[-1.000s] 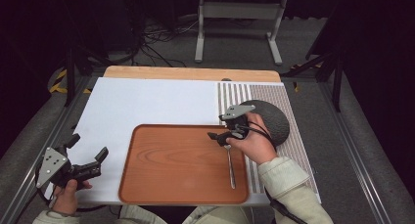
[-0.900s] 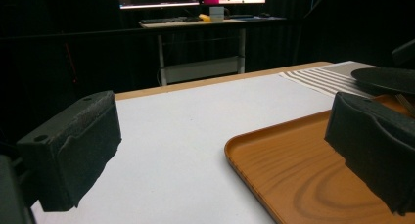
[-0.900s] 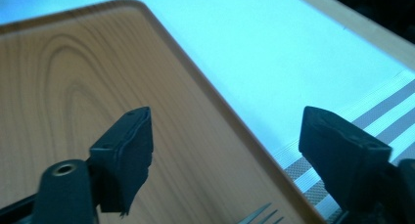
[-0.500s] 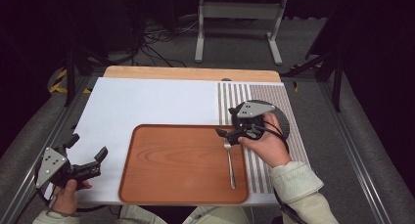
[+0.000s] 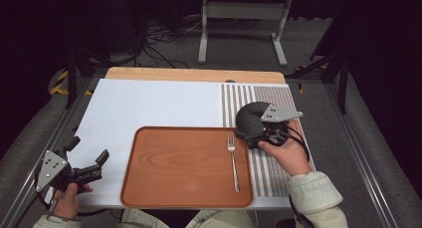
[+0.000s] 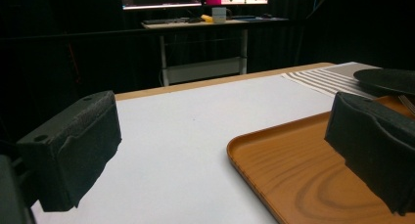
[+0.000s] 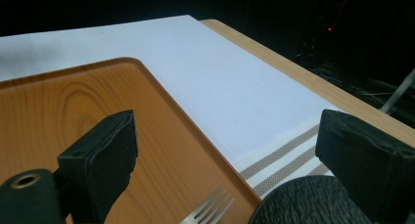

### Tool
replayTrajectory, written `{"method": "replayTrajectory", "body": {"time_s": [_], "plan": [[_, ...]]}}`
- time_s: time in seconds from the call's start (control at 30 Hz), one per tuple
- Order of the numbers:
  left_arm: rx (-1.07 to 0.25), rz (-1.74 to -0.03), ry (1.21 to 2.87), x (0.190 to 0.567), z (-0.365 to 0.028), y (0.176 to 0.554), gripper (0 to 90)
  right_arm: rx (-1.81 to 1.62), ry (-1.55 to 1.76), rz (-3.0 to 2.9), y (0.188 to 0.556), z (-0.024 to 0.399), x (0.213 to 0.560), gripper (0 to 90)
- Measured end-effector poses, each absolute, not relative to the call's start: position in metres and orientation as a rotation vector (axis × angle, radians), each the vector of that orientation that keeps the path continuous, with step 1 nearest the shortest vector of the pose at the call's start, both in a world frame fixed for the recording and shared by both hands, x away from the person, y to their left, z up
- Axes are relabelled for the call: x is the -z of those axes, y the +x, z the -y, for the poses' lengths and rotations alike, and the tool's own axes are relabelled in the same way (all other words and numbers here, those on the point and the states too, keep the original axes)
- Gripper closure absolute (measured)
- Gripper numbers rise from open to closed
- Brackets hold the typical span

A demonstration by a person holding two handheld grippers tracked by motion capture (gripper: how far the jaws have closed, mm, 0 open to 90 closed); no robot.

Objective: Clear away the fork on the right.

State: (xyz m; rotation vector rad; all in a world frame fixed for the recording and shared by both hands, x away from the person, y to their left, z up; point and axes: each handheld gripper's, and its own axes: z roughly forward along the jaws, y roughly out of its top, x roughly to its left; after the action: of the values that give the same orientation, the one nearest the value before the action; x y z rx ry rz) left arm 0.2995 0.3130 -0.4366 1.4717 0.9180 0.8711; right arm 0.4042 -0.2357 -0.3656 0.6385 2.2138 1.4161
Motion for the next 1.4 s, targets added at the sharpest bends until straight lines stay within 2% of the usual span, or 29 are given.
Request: {"method": "replayTrajectory", "body": {"time_s": [0.53,1.4], "plan": [[-0.877,-0.917,1.474,0.437,-0.313,0.300,0.6,-1.525,0.699,-2.060,0.381,0.287,0.380,6.8],[-0.878,-0.930,1.461,0.437,-0.314,0.300,0.6,-1.545,0.852,-2.009,0.359,0.335,0.434,2.5]]}}
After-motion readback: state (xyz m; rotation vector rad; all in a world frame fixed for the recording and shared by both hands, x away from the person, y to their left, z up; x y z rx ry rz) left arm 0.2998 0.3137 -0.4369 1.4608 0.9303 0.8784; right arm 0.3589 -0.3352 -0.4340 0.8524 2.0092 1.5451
